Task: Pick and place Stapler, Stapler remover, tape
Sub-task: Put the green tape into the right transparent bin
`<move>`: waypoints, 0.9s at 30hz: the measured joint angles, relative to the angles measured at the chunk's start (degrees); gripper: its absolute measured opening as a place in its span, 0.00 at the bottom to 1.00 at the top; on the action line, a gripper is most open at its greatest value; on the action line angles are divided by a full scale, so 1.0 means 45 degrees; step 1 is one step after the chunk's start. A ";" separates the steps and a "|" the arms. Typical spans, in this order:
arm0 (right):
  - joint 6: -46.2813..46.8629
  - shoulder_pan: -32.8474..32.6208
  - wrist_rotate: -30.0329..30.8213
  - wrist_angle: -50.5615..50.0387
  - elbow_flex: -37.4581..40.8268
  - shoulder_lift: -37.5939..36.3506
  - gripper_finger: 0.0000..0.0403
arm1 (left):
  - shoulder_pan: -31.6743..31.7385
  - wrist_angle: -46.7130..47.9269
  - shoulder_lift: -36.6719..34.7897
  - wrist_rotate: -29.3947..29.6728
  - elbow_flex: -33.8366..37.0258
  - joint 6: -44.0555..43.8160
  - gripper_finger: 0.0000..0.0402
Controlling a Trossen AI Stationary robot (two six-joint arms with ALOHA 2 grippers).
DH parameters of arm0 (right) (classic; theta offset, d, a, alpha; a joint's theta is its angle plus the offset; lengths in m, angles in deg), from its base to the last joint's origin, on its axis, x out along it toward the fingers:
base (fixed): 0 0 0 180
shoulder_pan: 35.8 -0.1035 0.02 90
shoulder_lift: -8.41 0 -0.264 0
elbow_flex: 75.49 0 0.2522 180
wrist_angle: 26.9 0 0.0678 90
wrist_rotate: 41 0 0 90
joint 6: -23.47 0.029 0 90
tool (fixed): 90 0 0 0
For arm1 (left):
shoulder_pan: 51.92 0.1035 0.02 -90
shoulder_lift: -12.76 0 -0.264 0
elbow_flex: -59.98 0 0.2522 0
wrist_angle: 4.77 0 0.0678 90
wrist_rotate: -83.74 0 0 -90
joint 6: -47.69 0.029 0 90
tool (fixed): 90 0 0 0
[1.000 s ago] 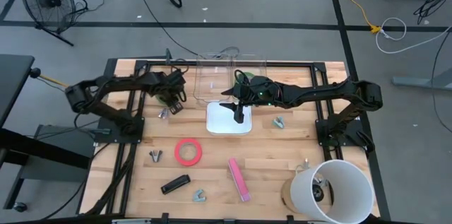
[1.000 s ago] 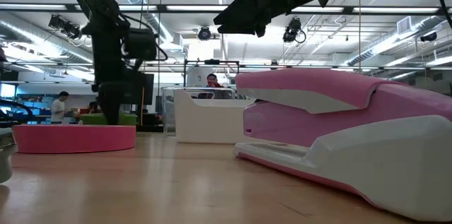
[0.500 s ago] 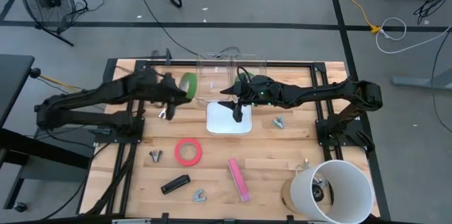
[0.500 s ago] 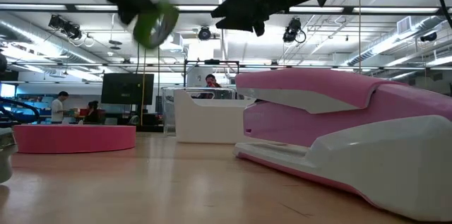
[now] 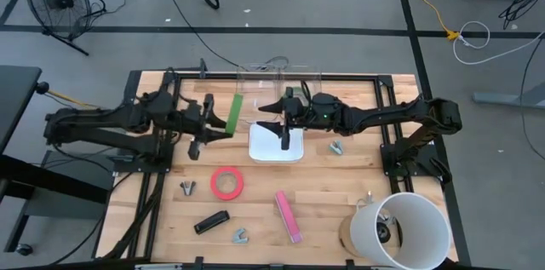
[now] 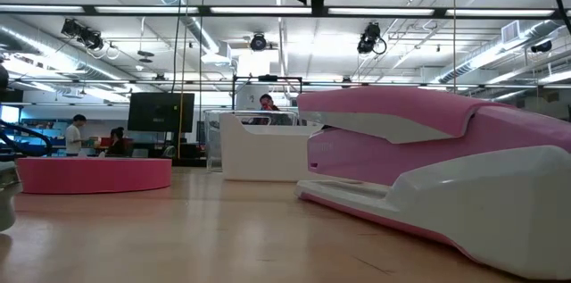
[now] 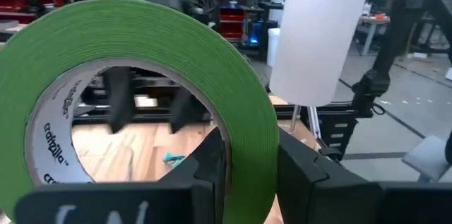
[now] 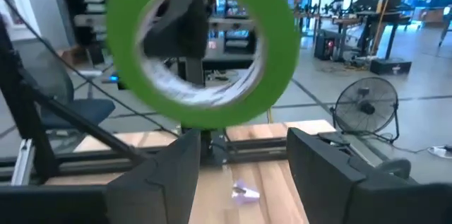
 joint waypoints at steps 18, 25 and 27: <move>-0.0160 0.0174 0.0976 0.0583 0.0000 0.0000 0.52 | -0.0794 -0.2707 0.2960 -0.0014 0.0000 0.0350 0.21; -0.0486 0.0185 0.1166 0.0568 0.0000 0.0000 0.43 | -0.0922 -0.3021 0.3238 0.0117 -0.0015 0.0381 0.21; -0.0507 0.0180 0.1178 0.0491 0.0000 0.0000 0.29 | -0.0920 -0.3005 0.3243 0.0203 -0.0015 0.0345 0.21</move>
